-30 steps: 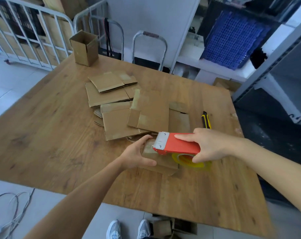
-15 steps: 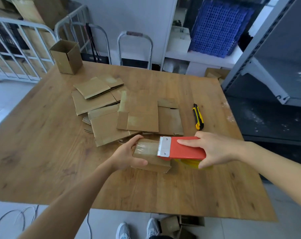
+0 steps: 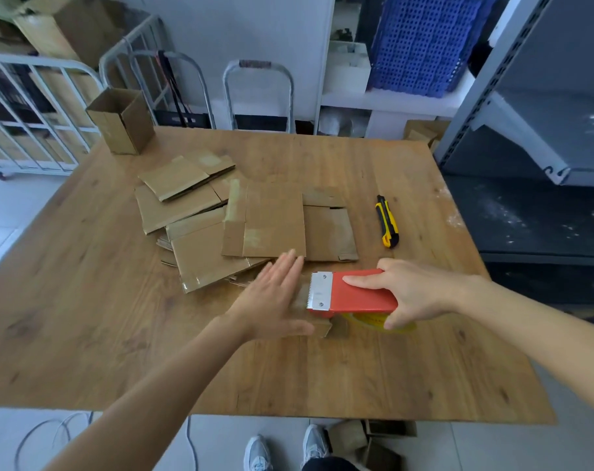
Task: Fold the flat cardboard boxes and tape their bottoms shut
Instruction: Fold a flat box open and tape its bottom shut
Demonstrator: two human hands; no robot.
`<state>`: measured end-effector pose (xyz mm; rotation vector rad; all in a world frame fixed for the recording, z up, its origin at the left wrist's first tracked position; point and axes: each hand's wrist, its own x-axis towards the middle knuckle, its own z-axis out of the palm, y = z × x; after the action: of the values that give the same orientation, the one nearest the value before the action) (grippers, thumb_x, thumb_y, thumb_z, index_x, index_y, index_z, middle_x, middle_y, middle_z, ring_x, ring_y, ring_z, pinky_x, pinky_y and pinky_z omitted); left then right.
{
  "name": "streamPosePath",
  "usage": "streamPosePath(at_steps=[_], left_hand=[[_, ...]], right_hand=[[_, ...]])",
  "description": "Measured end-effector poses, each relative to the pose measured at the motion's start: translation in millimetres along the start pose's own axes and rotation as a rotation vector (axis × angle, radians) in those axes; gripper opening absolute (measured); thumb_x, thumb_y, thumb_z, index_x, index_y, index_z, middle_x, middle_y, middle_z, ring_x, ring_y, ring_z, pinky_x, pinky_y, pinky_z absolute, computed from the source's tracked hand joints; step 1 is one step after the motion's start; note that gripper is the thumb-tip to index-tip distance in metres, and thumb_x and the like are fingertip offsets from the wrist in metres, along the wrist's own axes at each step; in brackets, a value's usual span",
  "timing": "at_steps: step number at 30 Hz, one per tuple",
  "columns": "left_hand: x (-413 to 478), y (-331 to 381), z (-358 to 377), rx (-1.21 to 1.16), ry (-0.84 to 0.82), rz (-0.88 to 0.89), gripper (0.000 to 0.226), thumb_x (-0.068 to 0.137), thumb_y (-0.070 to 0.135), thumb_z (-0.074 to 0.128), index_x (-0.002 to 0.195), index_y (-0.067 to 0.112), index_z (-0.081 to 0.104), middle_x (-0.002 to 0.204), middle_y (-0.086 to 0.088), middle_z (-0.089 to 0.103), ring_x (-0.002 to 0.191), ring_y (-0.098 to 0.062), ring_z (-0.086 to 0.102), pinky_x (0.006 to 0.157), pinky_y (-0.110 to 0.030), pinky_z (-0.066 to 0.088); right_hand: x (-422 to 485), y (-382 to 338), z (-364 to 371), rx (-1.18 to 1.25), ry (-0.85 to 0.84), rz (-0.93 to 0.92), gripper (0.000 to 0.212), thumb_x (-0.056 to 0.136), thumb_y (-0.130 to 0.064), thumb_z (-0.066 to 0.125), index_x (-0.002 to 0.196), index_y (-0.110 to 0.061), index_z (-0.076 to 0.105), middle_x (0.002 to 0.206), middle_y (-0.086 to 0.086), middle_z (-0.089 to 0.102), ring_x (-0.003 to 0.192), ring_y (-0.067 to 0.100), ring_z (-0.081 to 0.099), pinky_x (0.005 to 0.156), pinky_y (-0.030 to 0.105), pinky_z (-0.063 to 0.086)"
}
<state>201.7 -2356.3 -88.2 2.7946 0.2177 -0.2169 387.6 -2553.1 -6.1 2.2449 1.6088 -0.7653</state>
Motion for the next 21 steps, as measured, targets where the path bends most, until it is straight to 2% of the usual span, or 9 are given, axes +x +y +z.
streamPosePath(at_steps=[2, 4, 9, 13, 21], left_hand=[[3, 4, 9, 0.107, -0.086, -0.003, 0.120, 0.076, 0.082, 0.043, 0.145, 0.014, -0.027, 0.152, -0.003, -0.033, 0.141, -0.017, -0.031, 0.116, -0.034, -0.016], [3, 2, 14, 0.212, -0.098, -0.008, 0.120, 0.077, 0.083, 0.042, 0.142, 0.013, -0.031, 0.151, -0.003, -0.036, 0.139, -0.017, -0.034, 0.114, -0.034, -0.020], [2, -1, 14, 0.230, -0.096, -0.004, 0.123, 0.075, 0.081, 0.047, 0.140, 0.015, -0.034, 0.149, -0.002, -0.037, 0.139, -0.018, -0.035, 0.114, -0.034, -0.020], [1, -2, 16, 0.248, -0.101, 0.008, 0.124, 0.073, 0.083, 0.045, 0.140, 0.015, -0.034, 0.150, -0.001, -0.037, 0.139, -0.018, -0.035, 0.115, -0.034, -0.019], [3, 1, 13, 0.265, -0.118, 0.028, 0.124, 0.073, 0.081, 0.047, 0.145, 0.015, -0.029, 0.152, 0.001, -0.035, 0.139, -0.016, -0.036, 0.112, -0.031, -0.022]], right_hand=[[0, 2, 3, 0.020, -0.005, -0.013, 0.101, 0.075, -0.058, 0.072, 0.146, -0.057, 0.000, 0.110, -0.004, 0.038, 0.093, 0.012, 0.044, 0.076, 0.025, 0.044], [-1, 4, 8, 0.044, -0.005, -0.030, 0.104, 0.074, -0.060, 0.073, 0.146, -0.057, -0.002, 0.110, -0.004, 0.037, 0.092, 0.011, 0.042, 0.070, 0.019, 0.037], [-18, 26, 21, 0.094, -0.003, 0.001, 0.104, 0.074, -0.064, 0.070, 0.145, -0.059, -0.006, 0.112, -0.006, 0.037, 0.095, 0.010, 0.043, 0.081, 0.025, 0.046], [-33, 41, 32, 0.075, -0.029, 0.035, 0.105, 0.073, -0.066, 0.070, 0.146, -0.057, -0.004, 0.110, -0.008, 0.036, 0.094, 0.010, 0.042, 0.071, 0.019, 0.037], [-44, 50, 49, 0.139, -0.013, 0.010, 0.107, 0.071, -0.066, 0.072, 0.145, -0.059, -0.006, 0.112, -0.009, 0.034, 0.094, 0.008, 0.040, 0.069, 0.017, 0.034]])
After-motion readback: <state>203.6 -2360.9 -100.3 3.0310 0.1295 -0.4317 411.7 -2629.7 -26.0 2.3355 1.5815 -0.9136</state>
